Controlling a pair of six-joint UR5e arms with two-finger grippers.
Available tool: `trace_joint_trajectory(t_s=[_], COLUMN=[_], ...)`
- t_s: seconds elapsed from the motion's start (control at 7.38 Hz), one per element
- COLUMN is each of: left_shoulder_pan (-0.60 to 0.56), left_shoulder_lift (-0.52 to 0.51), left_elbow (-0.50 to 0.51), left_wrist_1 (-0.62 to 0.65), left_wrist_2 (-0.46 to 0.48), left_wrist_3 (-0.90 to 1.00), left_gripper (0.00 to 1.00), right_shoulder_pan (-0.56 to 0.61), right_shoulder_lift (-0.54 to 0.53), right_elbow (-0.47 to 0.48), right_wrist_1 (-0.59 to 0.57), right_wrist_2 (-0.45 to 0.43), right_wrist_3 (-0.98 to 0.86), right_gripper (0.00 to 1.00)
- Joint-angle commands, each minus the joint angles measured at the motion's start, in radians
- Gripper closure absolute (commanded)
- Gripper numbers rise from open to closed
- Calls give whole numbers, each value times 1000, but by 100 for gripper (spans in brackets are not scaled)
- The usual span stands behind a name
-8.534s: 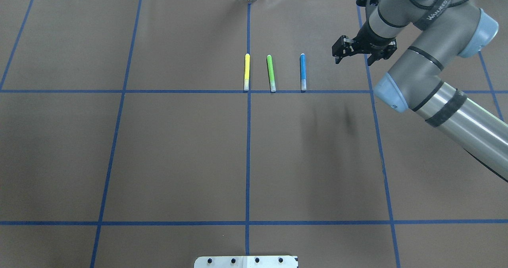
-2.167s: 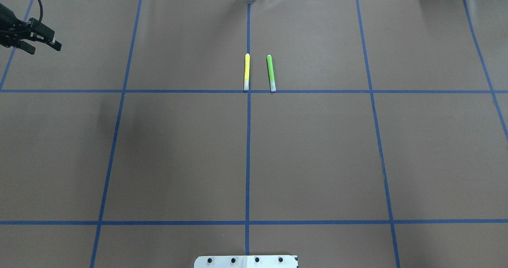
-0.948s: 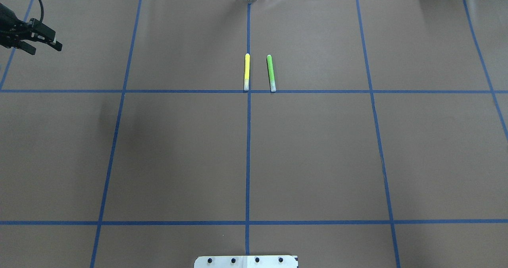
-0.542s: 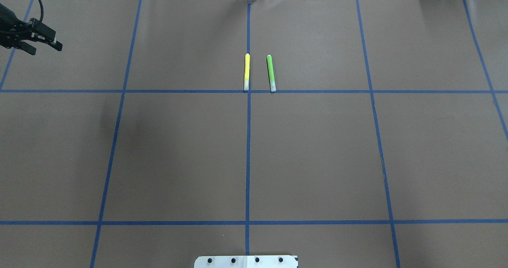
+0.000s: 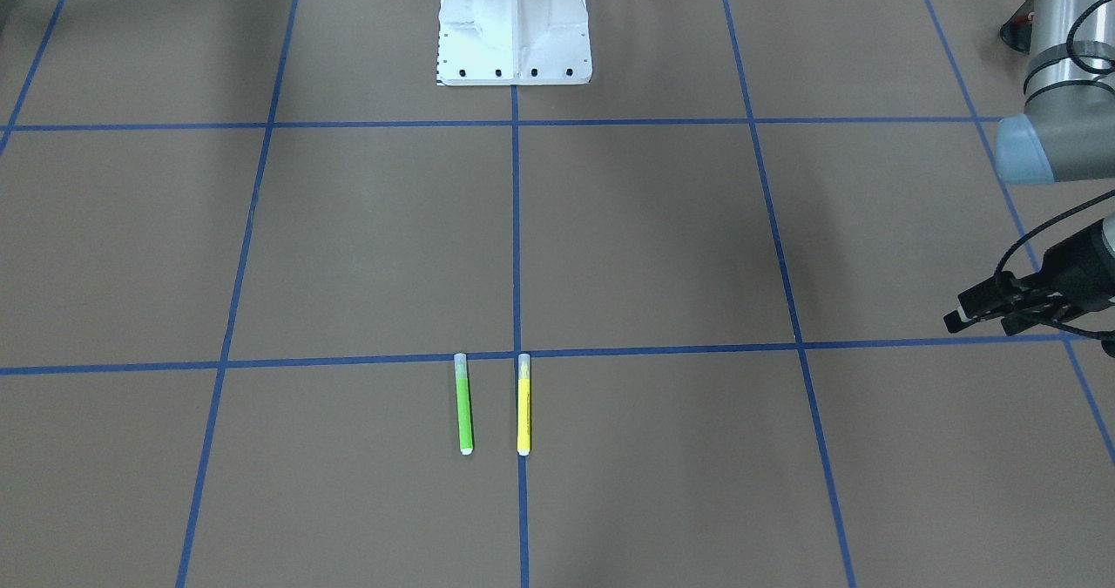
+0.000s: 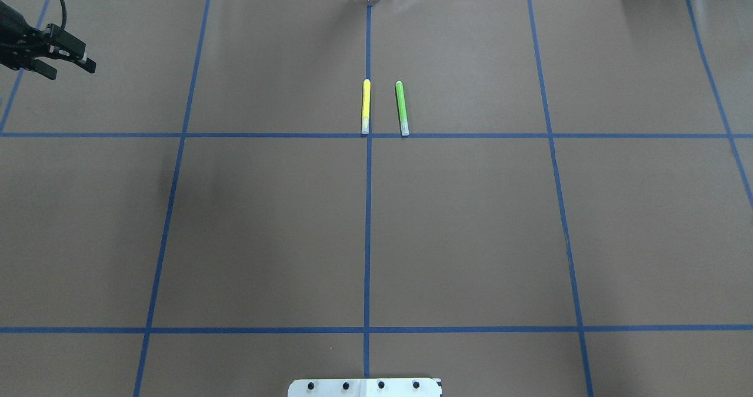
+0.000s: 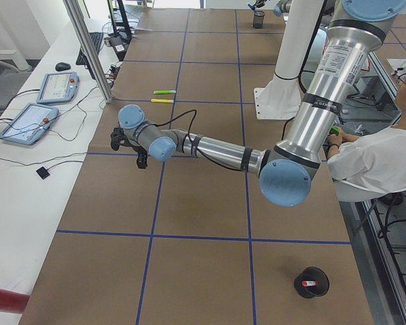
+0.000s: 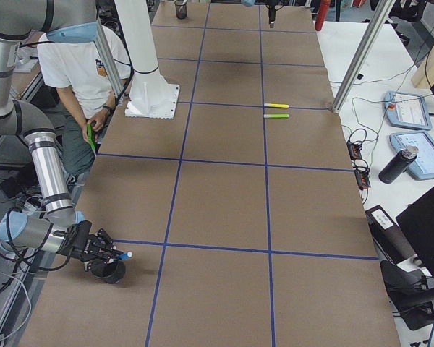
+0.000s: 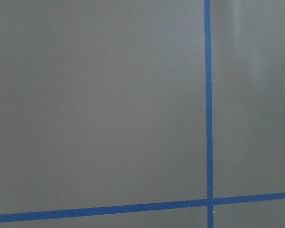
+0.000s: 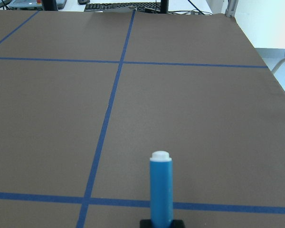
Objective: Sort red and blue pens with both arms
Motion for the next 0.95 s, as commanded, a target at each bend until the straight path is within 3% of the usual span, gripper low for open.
trace_joint_trajectory(t_s=[0.0, 0.81], left_shoulder_pan=[2, 3], left_shoulder_lift=[-1, -3], left_elbow=[-5, -5], left_wrist_1=[-1, 1], left_wrist_2=[0, 0], left_wrist_3=[-17, -20], left_gripper=[8, 8], right_shoulder_pan=[9, 86], right_shoulder_lift=[-23, -32], right_elbow=[-4, -5], right_wrist_1=[-1, 1], right_wrist_2=[-40, -59], right_wrist_3=[-5, -4], right_gripper=[100, 100])
